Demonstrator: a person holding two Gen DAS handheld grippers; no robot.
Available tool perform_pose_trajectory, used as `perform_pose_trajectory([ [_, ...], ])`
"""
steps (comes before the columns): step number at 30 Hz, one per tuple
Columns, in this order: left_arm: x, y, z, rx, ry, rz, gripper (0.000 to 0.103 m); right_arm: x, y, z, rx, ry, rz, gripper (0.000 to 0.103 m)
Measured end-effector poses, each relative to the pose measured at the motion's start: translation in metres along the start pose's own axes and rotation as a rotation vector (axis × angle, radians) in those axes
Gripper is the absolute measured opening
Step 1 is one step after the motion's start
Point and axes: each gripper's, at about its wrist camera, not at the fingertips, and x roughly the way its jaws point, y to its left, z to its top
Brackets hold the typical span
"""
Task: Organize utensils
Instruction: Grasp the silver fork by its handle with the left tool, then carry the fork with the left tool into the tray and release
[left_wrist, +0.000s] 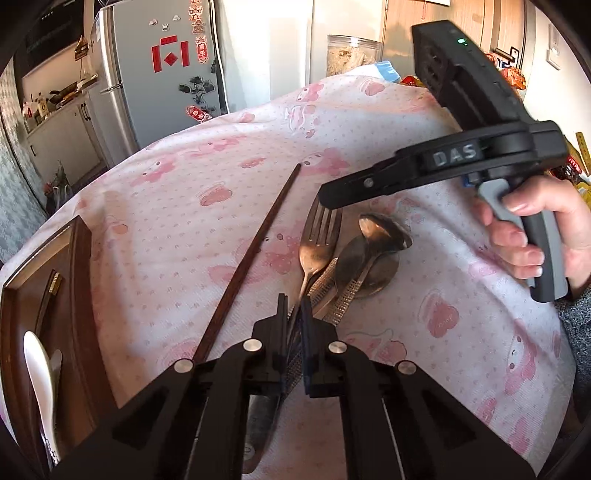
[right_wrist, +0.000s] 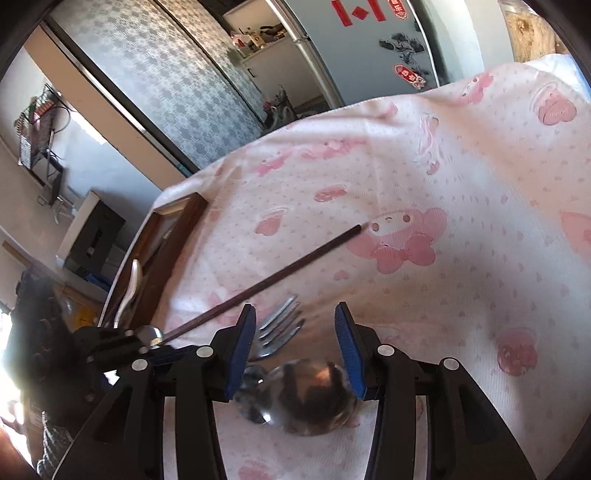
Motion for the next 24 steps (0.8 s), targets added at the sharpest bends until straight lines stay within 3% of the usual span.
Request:
perform_pose_trajectory([
  [5,0.0,0.0,0.0,-0.008,-0.003,0.004,0.009,0.009,0.007,-0.002,-0.037,0.007,-0.015,0.016],
  [6,-0.001,0.0,0.0,-0.011,-0.008,0.008,0.015,0.008,0.01,-0.002,-0.048,-0.004,-0.017,0.016],
  [7,-0.002,-0.001,-0.001,-0.013,-0.012,0.011,0.028,0.006,0.012,-0.002,-0.055,-0.013,-0.017,0.012],
  [9,-0.007,-0.004,-0.002,-0.004,-0.028,0.007,0.039,-0.007,0.021,-0.001,-0.089,-0.054,-0.02,0.009],
  [14,-0.013,-0.007,-0.003,0.003,-0.04,0.026,0.044,-0.037,0.049,0.002,-0.178,-0.128,-0.032,0.007],
  [17,-0.014,-0.005,-0.004,-0.006,-0.042,0.019,0.042,-0.051,0.062,0.002,-0.21,-0.161,-0.043,0.006],
  [19,-0.016,-0.005,-0.005,-0.005,-0.048,0.035,0.013,-0.057,0.066,0.005,-0.223,-0.174,-0.053,0.005],
  [24,-0.027,-0.003,-0.005,-0.006,-0.067,0.045,0.012,-0.062,0.082,0.009,-0.245,-0.185,-0.055,0.005],
])
